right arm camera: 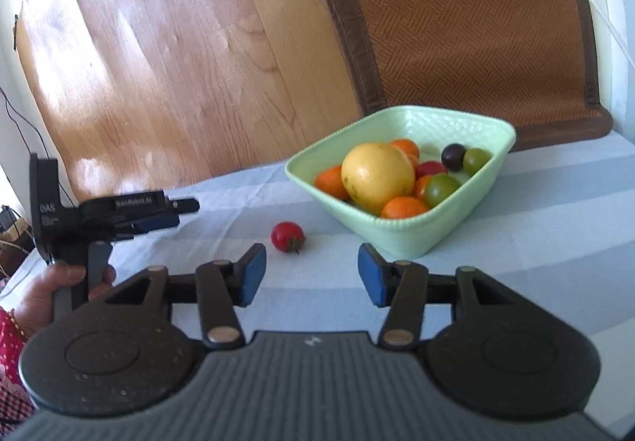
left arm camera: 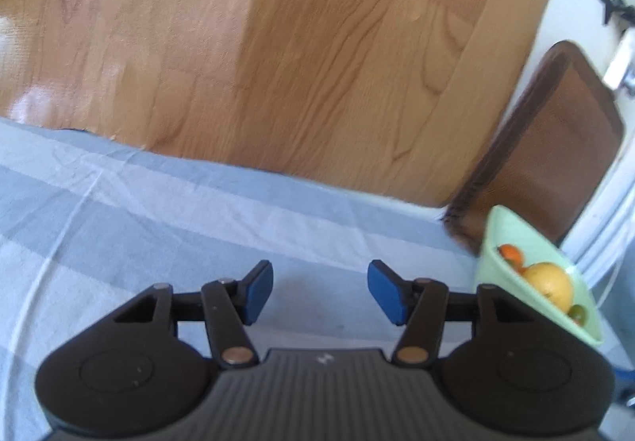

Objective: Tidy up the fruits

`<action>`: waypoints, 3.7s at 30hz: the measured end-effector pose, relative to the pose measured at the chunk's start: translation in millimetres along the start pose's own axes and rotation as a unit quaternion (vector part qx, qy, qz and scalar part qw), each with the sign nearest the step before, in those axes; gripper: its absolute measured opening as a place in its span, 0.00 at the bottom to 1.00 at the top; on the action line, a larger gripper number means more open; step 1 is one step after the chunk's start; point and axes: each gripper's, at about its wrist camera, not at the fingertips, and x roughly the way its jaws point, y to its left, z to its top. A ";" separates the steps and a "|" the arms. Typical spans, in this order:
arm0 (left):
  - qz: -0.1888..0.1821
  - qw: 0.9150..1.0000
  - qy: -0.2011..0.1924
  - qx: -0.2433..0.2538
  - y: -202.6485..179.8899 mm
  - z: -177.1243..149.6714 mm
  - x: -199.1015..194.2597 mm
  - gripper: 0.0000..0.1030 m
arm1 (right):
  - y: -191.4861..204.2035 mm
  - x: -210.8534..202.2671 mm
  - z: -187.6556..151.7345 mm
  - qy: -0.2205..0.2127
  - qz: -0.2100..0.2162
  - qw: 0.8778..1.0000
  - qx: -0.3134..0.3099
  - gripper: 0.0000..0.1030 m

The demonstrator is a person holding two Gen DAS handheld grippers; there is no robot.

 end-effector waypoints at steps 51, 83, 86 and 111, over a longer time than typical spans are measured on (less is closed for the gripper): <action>-0.231 0.958 0.142 0.094 -120.7 -87.7 -74.7 0.49 | 24.8 -46.4 -61.2 0.012 -0.041 0.989 -0.140 0.50; -0.211 0.961 0.110 0.140 -194.4 -51.2 -25.5 0.28 | -4.5 -44.0 -14.1 -0.061 -0.036 0.986 -0.151 0.28; -0.210 0.961 0.099 0.147 -208.6 -35.1 -8.5 0.28 | -13.7 -34.8 4.4 -0.083 -0.048 0.984 -0.152 0.28; -0.025 0.981 0.034 0.187 -197.6 -72.8 -58.2 0.67 | -128.9 -66.6 8.4 -0.121 -0.049 0.977 0.170 0.33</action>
